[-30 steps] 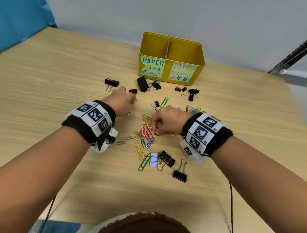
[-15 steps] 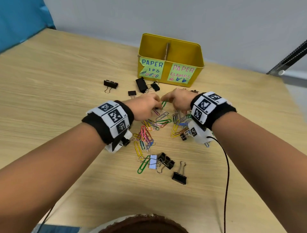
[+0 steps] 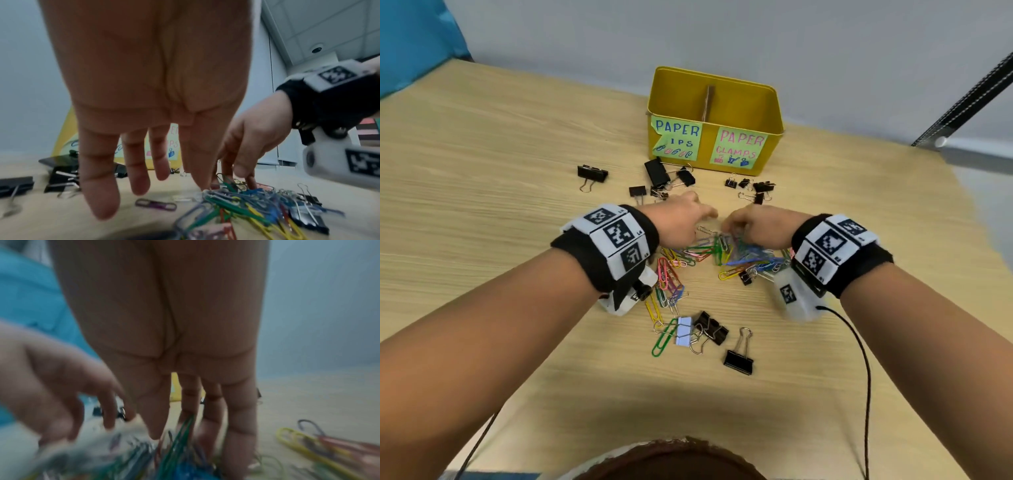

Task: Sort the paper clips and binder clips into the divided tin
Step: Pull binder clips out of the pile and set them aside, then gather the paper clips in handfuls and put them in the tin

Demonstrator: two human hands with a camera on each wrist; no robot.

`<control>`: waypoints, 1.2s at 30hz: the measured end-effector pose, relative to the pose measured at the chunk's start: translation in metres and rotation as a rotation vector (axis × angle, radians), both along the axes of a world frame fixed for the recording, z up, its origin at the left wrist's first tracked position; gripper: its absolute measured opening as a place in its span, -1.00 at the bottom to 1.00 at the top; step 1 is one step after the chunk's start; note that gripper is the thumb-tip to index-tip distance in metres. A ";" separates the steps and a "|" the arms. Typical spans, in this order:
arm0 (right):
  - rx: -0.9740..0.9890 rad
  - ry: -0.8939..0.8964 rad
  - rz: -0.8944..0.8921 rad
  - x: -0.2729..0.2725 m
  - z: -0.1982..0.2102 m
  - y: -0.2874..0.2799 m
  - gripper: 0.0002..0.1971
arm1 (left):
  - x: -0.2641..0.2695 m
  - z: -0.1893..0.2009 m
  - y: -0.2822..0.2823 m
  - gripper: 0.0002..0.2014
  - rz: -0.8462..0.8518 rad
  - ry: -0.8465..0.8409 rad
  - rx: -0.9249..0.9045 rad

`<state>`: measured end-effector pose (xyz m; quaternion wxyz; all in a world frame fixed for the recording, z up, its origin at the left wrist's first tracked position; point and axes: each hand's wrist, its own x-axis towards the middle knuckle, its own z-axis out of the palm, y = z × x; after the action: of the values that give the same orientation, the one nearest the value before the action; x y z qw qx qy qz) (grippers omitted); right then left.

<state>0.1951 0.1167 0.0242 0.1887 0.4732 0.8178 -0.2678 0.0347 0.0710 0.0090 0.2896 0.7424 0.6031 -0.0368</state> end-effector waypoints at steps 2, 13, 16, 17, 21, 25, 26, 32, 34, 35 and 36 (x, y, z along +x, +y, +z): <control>-0.038 0.072 -0.056 0.008 0.008 -0.002 -0.56 | -0.002 -0.003 -0.002 -0.43 -0.065 0.035 -0.056; 0.012 -0.027 -0.227 0.038 0.000 -0.020 -0.44 | -0.013 -0.003 -0.036 -0.19 -0.005 -0.014 -0.180; 0.120 0.063 -0.251 0.034 0.009 -0.028 -0.62 | -0.001 0.006 -0.050 -0.37 0.011 -0.083 0.018; 0.148 0.081 -0.247 0.033 0.011 -0.032 -0.69 | 0.002 0.008 -0.055 -0.47 -0.016 -0.113 0.030; 0.065 0.020 -0.147 0.020 0.004 -0.058 -0.78 | 0.022 0.015 -0.071 -0.69 -0.190 -0.153 -0.128; 0.001 0.014 -0.126 0.023 -0.005 -0.070 -0.84 | 0.036 0.014 -0.076 -0.77 -0.258 -0.103 -0.103; -0.015 0.026 -0.150 0.027 -0.005 -0.070 -0.84 | 0.037 0.015 -0.077 -0.80 -0.260 -0.103 -0.105; -0.215 0.005 -0.150 0.053 -0.003 -0.092 -0.89 | 0.043 0.017 -0.086 -0.81 -0.250 -0.161 0.044; -0.252 -0.012 -0.175 0.064 -0.002 -0.095 -0.90 | 0.047 0.016 -0.091 -0.81 -0.258 -0.187 0.032; -0.254 -0.005 -0.197 0.069 0.000 -0.095 -0.91 | 0.049 0.015 -0.094 -0.81 -0.272 -0.192 0.014; -0.252 0.007 -0.221 0.075 0.002 -0.094 -0.93 | 0.051 0.013 -0.097 -0.81 -0.292 -0.197 -0.013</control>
<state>0.2701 0.0229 0.0257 0.2130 0.5318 0.7215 -0.3889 0.0853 -0.0261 0.0219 0.3434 0.8203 0.4573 -0.0096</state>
